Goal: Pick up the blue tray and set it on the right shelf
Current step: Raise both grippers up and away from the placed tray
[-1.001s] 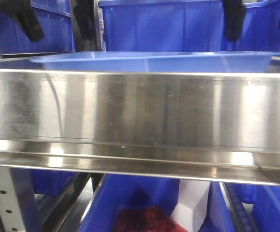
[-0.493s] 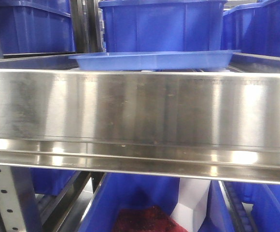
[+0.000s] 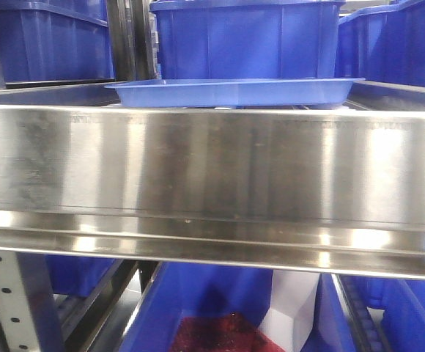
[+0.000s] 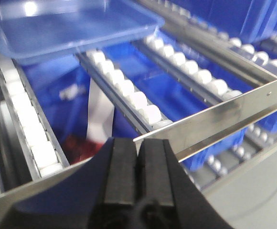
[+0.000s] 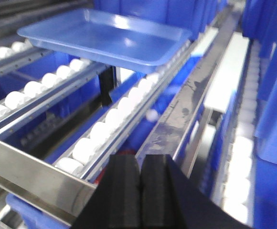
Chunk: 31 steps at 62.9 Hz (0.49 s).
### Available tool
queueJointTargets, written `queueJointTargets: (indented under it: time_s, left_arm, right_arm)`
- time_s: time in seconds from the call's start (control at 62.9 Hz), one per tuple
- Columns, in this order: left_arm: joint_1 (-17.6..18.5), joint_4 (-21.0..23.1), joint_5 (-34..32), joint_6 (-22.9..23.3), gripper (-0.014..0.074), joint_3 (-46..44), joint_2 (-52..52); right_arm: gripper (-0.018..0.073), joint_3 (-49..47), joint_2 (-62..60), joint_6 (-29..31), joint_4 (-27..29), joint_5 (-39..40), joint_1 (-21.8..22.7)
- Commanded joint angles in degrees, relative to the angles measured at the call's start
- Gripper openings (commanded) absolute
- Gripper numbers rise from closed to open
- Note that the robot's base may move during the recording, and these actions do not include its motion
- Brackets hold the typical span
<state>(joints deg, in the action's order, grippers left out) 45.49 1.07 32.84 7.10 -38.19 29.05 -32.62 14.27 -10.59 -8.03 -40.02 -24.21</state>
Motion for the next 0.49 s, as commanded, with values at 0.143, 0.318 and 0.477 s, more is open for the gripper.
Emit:
queueJointTargets:
  time_s: [0.143,0.318,0.477]
  left_arm:
    - [0.35,-1.07,-13.88,-0.38,-0.0048,8.42,-8.73]
    - [0.35,-0.67,-13.55,-0.38,-0.0048,8.56,-9.73]
    - [0.35,-0.67,-13.55,-0.38,-0.0048,8.56,-9.73]
  right_arm:
    - [0.0051,4.44,-2.89,0.88,-0.67,12.63,0.06]
    - [0.0051,4.47,-2.89,0.88,-0.67,12.62,0.06]
    - [0.0051,4.47,-2.89,0.88,-0.67,12.62,0.06]
